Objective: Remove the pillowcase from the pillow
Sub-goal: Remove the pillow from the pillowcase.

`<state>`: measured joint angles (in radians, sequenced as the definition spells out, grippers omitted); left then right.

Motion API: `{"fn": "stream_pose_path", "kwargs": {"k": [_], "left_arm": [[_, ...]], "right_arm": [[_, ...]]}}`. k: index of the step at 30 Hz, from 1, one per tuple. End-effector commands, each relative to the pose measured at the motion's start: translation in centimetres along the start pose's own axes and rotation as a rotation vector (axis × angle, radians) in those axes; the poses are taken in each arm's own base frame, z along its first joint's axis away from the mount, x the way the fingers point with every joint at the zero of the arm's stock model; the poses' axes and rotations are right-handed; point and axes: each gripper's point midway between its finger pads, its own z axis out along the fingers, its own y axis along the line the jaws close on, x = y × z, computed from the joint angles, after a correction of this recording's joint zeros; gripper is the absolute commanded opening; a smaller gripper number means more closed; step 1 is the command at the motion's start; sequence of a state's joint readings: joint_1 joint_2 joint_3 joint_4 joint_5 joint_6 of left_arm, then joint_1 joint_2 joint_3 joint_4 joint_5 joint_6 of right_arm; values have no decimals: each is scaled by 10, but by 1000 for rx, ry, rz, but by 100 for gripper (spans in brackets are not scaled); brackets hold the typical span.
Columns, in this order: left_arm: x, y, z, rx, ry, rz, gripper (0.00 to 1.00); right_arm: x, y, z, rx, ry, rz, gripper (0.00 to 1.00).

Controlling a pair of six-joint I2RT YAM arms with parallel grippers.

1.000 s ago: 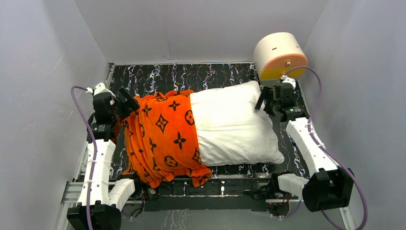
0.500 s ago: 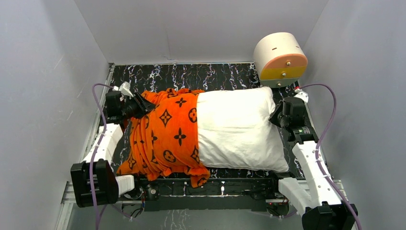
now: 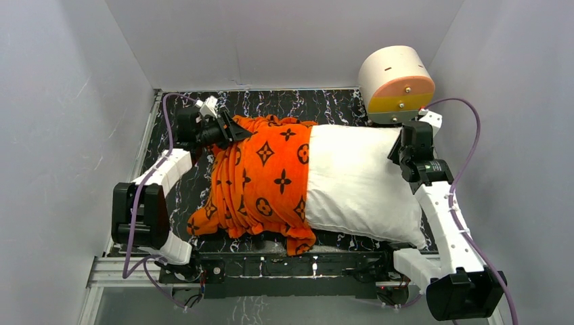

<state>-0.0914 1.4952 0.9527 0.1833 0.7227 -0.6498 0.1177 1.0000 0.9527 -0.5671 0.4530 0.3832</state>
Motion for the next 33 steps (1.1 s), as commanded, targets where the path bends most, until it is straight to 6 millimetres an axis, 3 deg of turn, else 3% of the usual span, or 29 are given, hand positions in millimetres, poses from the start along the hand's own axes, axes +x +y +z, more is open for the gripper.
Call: {"fn": "stream_pose_path", "kwargs": {"k": [1,3,6,9,11,14,20,24,29,33], "left_arm": [[-6,-38,-2,69,19,63,59],[-7,-16,-12,-84,-24,89,76],[-20,0,-39,-265,-120,126,96],[-41,25,-81,-531,-279,124,98],[-46,38,-114,-688,-376,104,98],[-35,44,-150,-778,-462,77,98],[21,51,-177,-771,-457,-2,98],[54,54,-184,-768,-408,-96,98],[84,57,-182,-746,-351,-202,98],[101,53,-164,-639,-293,-234,98]], "right_arm": [[-51,45,-36,-257,-117,28,52],[-50,50,-47,-300,-93,9,70],[-53,70,-70,-451,-84,-22,78],[-42,115,-107,-780,-32,-59,78],[-32,132,-122,-918,8,-31,78],[-9,141,-128,-1007,20,-61,78],[27,164,-151,-1101,-1,-251,79],[71,180,-136,-942,58,-441,79],[81,172,-95,-722,27,-443,79],[96,169,-81,-684,59,-433,79]]}}
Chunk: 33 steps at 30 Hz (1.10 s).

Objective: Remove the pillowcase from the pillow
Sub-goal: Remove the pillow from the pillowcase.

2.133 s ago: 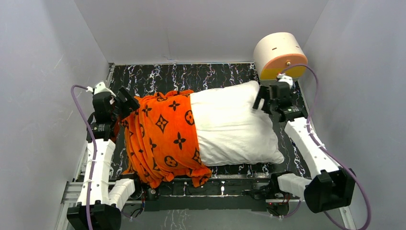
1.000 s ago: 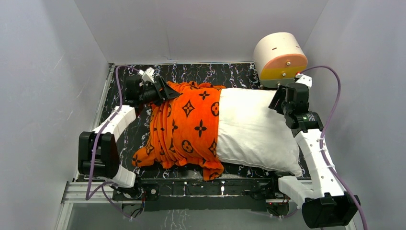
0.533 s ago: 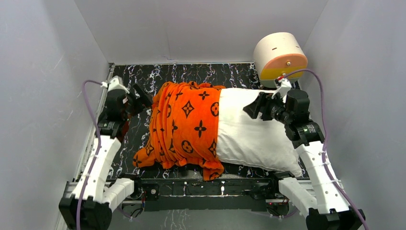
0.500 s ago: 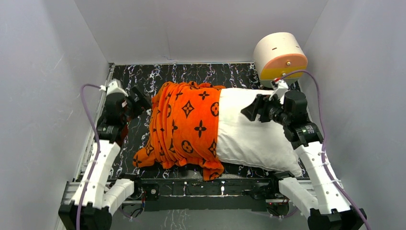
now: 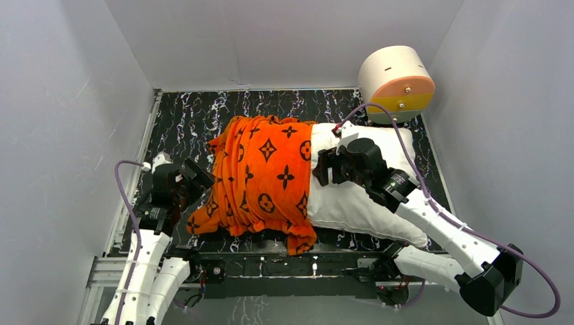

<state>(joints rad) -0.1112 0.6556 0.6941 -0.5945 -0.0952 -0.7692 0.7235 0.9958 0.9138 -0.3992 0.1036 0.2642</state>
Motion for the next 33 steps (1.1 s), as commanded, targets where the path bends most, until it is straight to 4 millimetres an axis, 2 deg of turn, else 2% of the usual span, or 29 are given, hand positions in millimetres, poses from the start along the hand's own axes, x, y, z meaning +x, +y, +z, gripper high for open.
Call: {"fn": "stream_pose_path", "kwargs": {"k": [1,4,6,7,10,11,13,16,22,28,33], "left_arm": [[32,-19,0,160,127,-25,98],[43,-49,1,347,181,-14,96],[47,-55,5,385,199,-34,81],[49,-54,8,380,204,-45,68],[46,-44,14,313,183,-68,22],[42,-36,16,264,164,-71,17],[28,-23,15,173,94,-57,13],[-7,3,8,6,-72,-28,0],[-74,35,-36,-205,-376,27,0],[-116,57,-71,-387,-548,111,0],[-151,68,-101,-555,-671,212,0]], "right_arm": [[22,-37,13,187,34,10,79],[33,-42,16,211,60,13,79],[37,-44,17,220,70,17,78],[39,-45,18,225,72,18,78],[41,-52,18,268,81,29,78],[43,-54,18,282,87,33,78],[46,-57,19,307,100,48,78],[54,-61,22,337,126,71,77],[65,-68,27,371,170,88,76],[71,-76,28,394,186,111,75],[72,-78,28,398,191,122,75]]}}
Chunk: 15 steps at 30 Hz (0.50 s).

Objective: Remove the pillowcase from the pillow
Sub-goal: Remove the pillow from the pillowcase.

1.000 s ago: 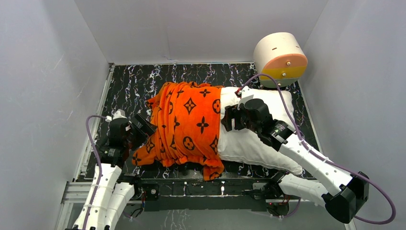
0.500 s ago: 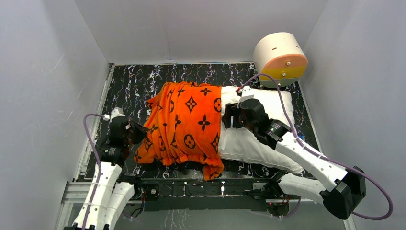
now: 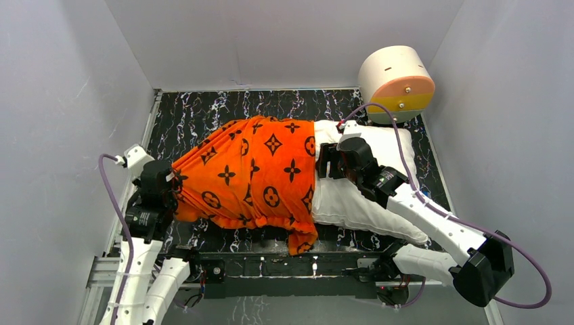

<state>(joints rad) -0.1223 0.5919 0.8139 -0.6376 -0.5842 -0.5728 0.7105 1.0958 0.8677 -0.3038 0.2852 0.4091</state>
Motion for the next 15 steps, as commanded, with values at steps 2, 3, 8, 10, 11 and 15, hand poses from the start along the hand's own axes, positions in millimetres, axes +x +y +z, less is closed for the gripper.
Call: {"fn": "stream_pose_path", "kwargs": {"k": [2,3,8,10,11,15], "left_arm": [[-82,50,-18,-306,-284,134,0],[-83,50,-18,-308,-283,143,0],[-79,42,-4,-333,-205,288,0],[-82,46,-3,-389,-185,336,0],[-87,49,-4,-416,-190,348,0],[-110,44,-13,-416,-248,324,0]], "right_arm": [[54,-53,4,208,187,-40,75],[54,-52,4,203,186,-41,75],[50,-46,3,174,179,-27,75],[49,-43,2,160,173,-19,74],[48,-42,1,159,170,-16,74],[50,-42,0,155,166,-4,74]]}}
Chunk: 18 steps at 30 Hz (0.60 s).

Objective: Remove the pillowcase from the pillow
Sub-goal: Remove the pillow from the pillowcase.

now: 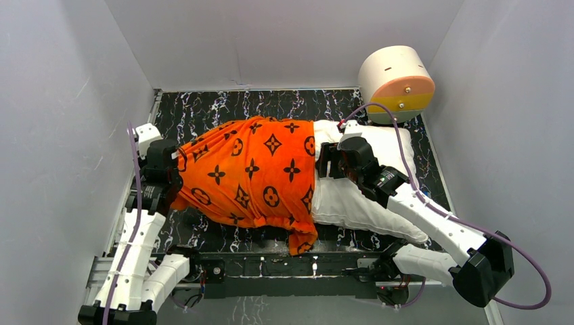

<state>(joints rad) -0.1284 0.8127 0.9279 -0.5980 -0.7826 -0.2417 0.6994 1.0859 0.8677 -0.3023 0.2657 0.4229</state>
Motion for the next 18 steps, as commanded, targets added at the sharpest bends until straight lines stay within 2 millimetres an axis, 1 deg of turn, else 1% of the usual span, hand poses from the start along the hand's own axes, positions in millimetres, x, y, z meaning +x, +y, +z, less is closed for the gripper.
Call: {"fn": "stream_pose_path", "kwargs": {"k": [1,3,6,8,11,12,13,14,15,16,17,18], "left_arm": [[-62,63,-25,-255,-170,-75,0],[-66,66,-27,-270,-167,-79,0],[-71,78,-31,-346,-172,-61,0],[-72,81,-32,-360,-180,-52,0],[-76,95,-35,-455,-198,9,0],[-78,91,-34,-421,-210,-7,0],[-76,80,-32,-339,-207,-35,4],[-72,67,-29,-256,-184,-56,28],[-67,56,-26,-201,-159,-58,59],[-63,44,-23,-141,-131,-55,81],[-58,31,-21,-83,-101,-55,97],[-54,16,-21,-8,-66,-61,98]], "right_arm": [[52,-44,2,170,172,-23,74],[55,-44,3,173,183,-18,74],[57,-46,2,186,191,-14,73],[56,-47,2,190,185,-11,73],[53,-46,2,193,178,-1,72],[52,-45,2,189,179,3,72],[52,-44,2,181,178,6,72],[51,-42,2,175,173,12,72],[49,-41,3,172,167,20,72],[48,-39,4,167,163,27,71],[46,-36,5,156,159,34,71],[45,-34,6,147,157,41,71]]}}
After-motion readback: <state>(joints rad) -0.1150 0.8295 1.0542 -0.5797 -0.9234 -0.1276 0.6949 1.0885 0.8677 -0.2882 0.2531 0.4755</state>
